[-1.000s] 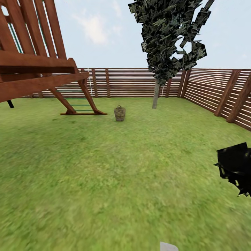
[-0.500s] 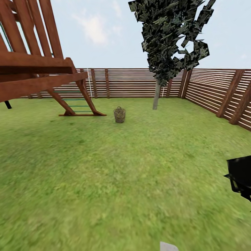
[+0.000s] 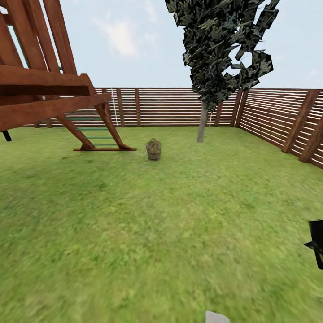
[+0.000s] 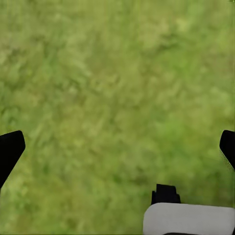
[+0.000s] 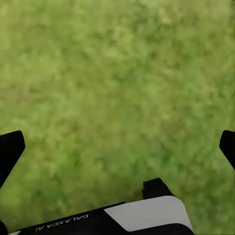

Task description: Take the three Easter eggs out of the wicker basket on the lawn in the garden, then place them on the lawn next to a single tree (choose any tree) so that all three eggs are next to the same tree and none are left in the basket.

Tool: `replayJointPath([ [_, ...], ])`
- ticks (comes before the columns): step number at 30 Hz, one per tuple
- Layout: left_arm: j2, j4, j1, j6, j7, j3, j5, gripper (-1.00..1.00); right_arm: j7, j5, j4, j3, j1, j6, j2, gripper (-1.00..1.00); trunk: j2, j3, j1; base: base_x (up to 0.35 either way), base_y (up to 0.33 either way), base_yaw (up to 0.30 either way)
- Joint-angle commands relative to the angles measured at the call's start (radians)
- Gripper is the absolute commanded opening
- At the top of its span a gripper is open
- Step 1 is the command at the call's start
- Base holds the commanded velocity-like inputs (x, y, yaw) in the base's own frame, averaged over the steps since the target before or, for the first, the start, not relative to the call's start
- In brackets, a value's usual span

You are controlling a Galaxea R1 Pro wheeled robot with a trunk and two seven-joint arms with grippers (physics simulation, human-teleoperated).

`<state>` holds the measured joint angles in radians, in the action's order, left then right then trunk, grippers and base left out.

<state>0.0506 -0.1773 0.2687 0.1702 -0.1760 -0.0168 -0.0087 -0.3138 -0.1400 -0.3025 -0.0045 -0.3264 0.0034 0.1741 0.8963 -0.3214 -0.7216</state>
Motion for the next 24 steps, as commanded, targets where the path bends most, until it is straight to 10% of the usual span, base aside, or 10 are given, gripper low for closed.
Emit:
replayJointPath([
  [1, 0.0, 0.001, 0.001, 0.003, -0.003, -0.002, -0.001, 1.0, -0.003, -0.007, -0.001, 0.0, 0.0, 0.001, 0.0, 1.0, 0.001, -0.001, -0.001, 0.293, 0.0, 0.0],
  [24, 0.0, 0.001, 0.0, 0.003, -0.003, -0.002, -0.001, 1.0, -0.002, -0.007, -0.001, 0.0, 0.0, 0.0, 0.0, 1.0, 0.001, -0.001, -0.001, 0.292, 0.0, 0.0],
])
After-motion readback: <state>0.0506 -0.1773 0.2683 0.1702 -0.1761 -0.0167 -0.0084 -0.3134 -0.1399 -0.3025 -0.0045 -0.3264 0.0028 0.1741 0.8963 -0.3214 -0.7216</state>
